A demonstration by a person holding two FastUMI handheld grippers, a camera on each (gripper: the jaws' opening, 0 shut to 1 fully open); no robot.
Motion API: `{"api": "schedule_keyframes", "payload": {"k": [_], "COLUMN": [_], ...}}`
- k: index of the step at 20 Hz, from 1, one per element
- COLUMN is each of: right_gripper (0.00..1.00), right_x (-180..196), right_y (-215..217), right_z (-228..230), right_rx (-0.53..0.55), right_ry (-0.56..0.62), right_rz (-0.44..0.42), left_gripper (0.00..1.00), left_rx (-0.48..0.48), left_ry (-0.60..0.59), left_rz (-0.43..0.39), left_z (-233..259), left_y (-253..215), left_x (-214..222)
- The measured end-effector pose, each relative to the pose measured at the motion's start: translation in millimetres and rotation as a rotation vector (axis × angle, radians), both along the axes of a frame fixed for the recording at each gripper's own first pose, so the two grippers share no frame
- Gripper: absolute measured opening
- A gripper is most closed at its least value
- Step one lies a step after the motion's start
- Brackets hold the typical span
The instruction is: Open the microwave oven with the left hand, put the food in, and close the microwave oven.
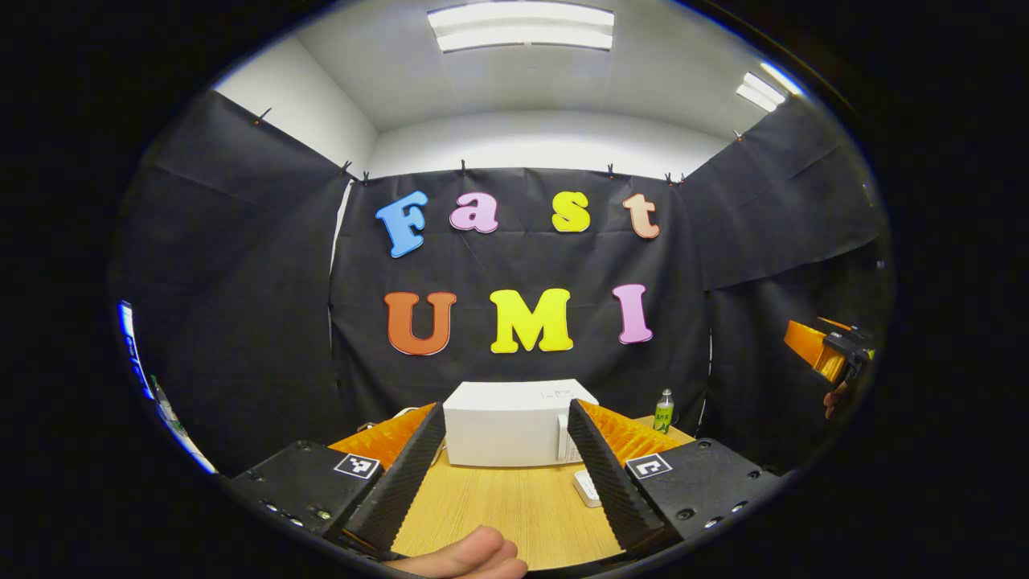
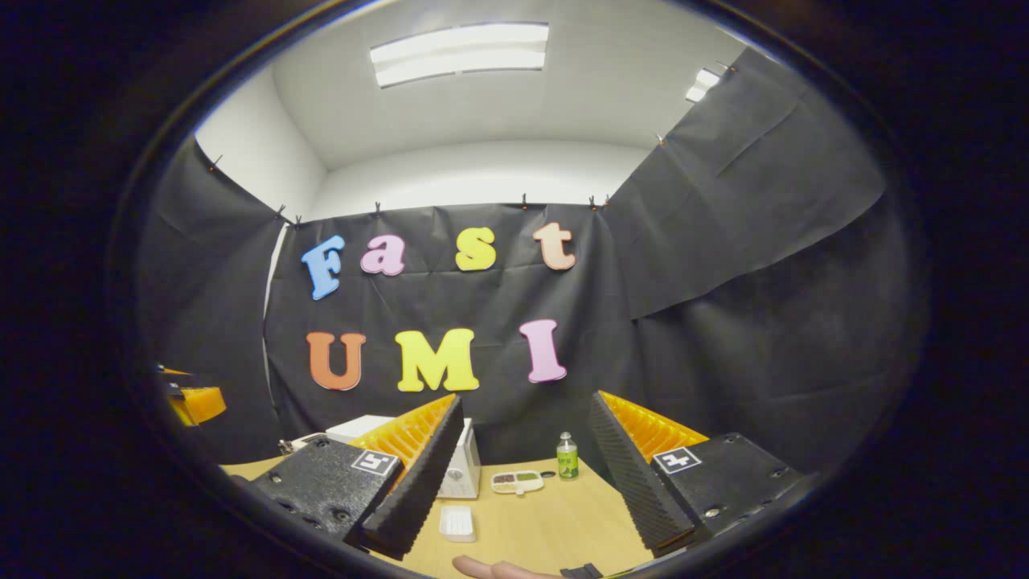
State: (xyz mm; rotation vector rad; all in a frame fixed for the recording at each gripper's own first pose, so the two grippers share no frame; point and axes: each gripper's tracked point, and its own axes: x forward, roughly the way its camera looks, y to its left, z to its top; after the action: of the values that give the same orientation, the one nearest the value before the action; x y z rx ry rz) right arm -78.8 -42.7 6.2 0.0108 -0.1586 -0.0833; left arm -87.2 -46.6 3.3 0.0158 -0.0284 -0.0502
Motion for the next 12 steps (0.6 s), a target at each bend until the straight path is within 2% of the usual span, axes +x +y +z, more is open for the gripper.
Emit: {"api": "schedule_keyframes", "payload": {"k": [7, 8, 9, 12], "right_gripper": [0.91, 1.00, 0.91, 0.91], "right_x": [-2.2, -3.3, -3.5, -1.5], "right_y": [13.6, 15.4, 16.3, 18.1], "right_z": [0.4, -0.8, -1.8, -5.5], "right_rx": [-0.011, -0.013, -0.015, -0.024], "right_ry": [-0.006, -0.006, -0.005, 0.003], "right_rz": [0.033, 0.040, 0.043, 0.047], "left_gripper": [0.95, 0.95, 0.95, 0.95], "left_rx": [-0.005, -0.007, -0.009, -0.030], "left_ry": [0.006, 0.009, 0.009, 0.012], "left_rz": [0.009, 0.018, 0.026, 0.028], "left_z": [-10.6, -12.9, -14.6, -14.8], "left_y": [8.4, 12.0, 14.9, 14.2], "left_x": [8.0, 8.8, 8.9, 12.0]}}
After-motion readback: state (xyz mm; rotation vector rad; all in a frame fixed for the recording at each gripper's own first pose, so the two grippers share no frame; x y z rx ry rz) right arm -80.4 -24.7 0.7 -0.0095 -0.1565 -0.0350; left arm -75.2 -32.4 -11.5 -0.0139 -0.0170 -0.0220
